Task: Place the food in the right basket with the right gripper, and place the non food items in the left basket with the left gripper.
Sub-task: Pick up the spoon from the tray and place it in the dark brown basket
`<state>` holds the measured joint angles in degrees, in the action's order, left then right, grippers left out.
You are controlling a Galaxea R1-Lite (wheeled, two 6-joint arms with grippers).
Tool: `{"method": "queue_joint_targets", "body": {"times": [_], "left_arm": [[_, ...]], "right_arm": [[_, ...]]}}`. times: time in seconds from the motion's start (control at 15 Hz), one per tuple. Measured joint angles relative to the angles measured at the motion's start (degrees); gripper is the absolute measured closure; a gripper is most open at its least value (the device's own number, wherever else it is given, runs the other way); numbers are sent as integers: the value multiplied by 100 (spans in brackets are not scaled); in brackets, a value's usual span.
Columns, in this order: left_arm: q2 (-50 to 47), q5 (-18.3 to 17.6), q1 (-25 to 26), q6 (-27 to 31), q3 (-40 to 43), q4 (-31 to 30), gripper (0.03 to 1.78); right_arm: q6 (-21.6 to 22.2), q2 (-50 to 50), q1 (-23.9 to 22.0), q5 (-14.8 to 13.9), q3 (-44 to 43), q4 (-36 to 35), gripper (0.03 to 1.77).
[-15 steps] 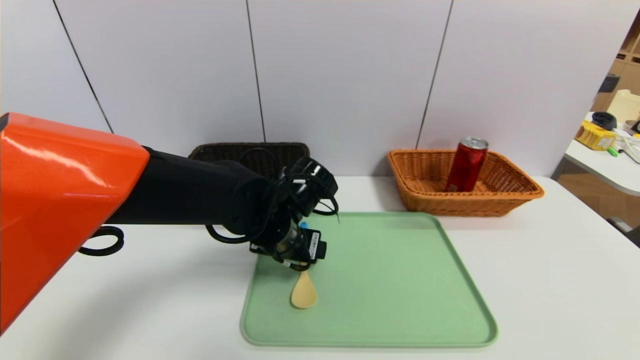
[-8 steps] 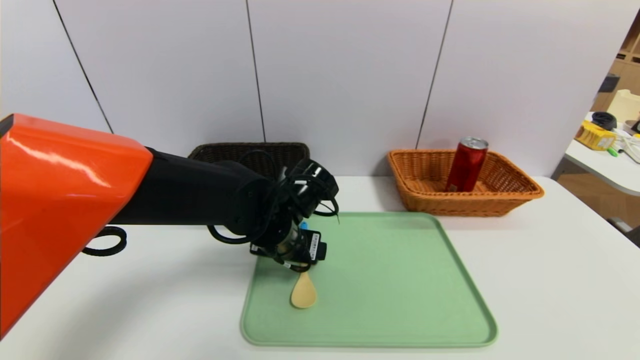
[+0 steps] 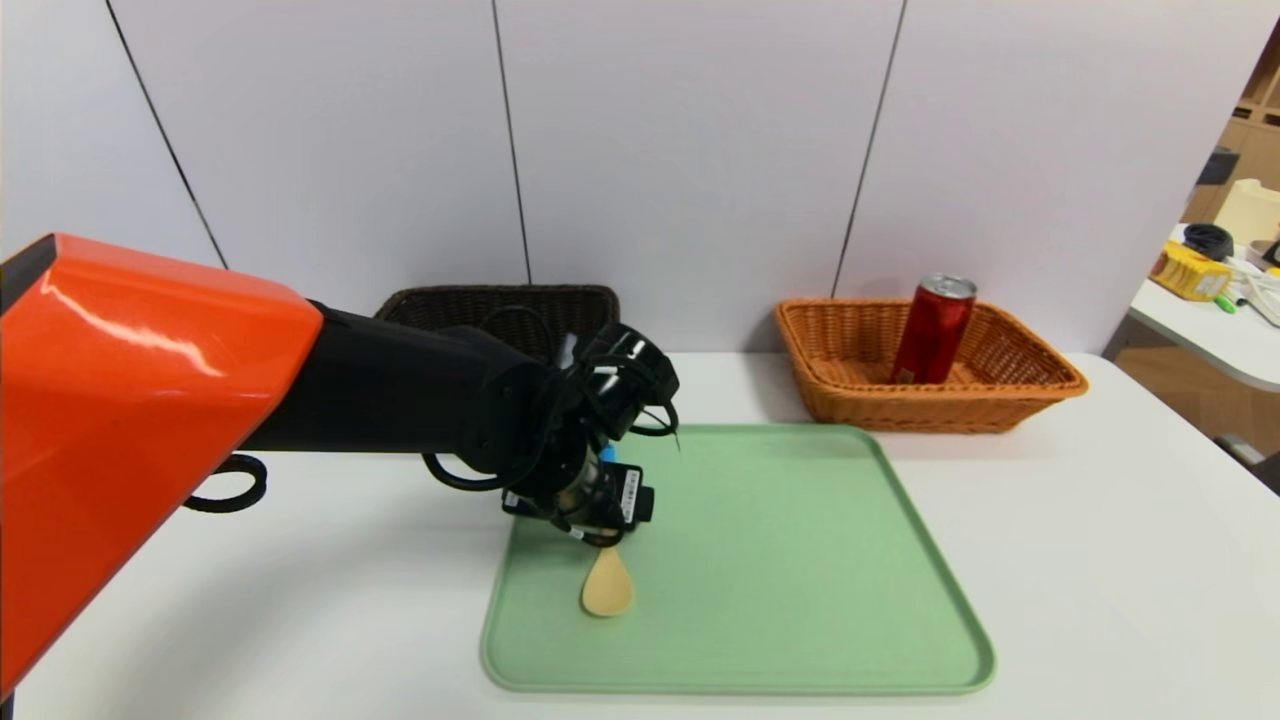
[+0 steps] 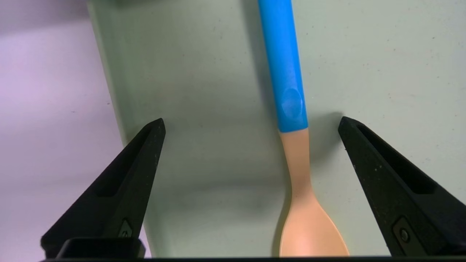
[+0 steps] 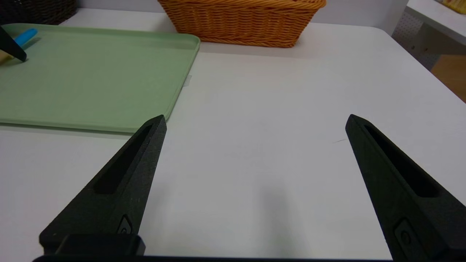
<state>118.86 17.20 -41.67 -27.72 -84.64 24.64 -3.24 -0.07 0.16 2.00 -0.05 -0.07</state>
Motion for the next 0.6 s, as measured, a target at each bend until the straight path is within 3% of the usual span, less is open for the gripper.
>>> {"method": "queue_joint_targets", "body": {"times": [0.6], "left_arm": [[-1,7,0,-118,0,-6,12]], "right_arm": [[2,0,0,-2,0,0,10]]}}
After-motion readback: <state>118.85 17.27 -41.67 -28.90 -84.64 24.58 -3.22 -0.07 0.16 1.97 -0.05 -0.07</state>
